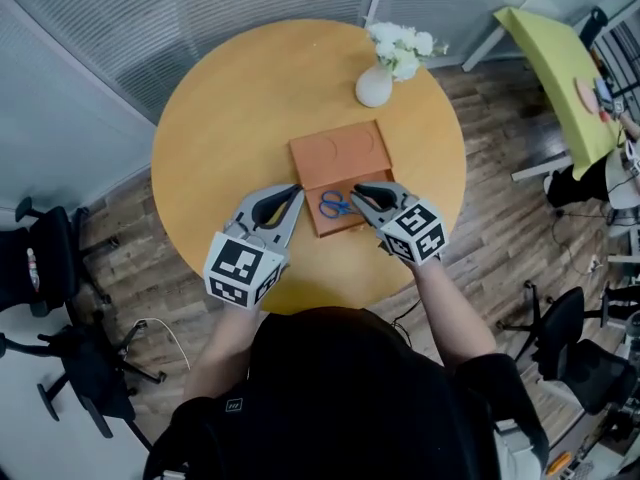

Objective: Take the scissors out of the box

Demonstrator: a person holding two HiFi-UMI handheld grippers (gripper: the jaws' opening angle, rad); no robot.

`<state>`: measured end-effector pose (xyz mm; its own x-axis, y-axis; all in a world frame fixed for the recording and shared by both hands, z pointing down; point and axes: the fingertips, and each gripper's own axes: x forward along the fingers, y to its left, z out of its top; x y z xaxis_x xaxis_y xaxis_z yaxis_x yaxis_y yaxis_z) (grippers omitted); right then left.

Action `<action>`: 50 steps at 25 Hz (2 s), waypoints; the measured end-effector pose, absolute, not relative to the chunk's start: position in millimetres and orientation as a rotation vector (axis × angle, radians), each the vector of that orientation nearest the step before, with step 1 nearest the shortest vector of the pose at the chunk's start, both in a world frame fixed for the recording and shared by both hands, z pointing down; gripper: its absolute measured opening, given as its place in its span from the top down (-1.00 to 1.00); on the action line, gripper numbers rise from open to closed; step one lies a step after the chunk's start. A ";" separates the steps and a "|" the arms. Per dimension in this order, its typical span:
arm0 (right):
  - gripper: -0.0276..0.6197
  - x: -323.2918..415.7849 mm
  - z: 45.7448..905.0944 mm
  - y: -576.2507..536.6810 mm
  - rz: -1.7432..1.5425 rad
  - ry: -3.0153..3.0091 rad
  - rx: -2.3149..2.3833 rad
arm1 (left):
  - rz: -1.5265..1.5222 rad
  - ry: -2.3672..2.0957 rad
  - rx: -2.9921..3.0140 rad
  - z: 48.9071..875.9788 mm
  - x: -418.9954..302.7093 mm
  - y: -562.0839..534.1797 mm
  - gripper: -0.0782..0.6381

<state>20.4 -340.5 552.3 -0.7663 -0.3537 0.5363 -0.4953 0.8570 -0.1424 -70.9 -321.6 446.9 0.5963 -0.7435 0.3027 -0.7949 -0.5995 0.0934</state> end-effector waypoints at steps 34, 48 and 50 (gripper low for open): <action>0.59 -17.9 756.0 -335.6 0.139 -1.862 0.174 | 0.256 -1.362 2.374 524.7 -144.4 -306.3 0.74; 0.65 -26.0 741.0 -335.5 0.081 -1.857 0.218 | 0.237 -1.325 2.422 510.1 -157.1 -303.3 0.74; 0.65 -27.0 728.9 -336.0 0.076 -1.881 0.259 | 0.237 -1.311 2.441 504.3 -157.9 -299.3 0.74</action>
<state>-27.0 -336.0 728.9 -0.2990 -0.1404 0.9439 -0.2162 0.9734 0.0763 -157.9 -299.3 504.3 0.5559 -0.7708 0.3112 -0.8310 -0.5057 0.2318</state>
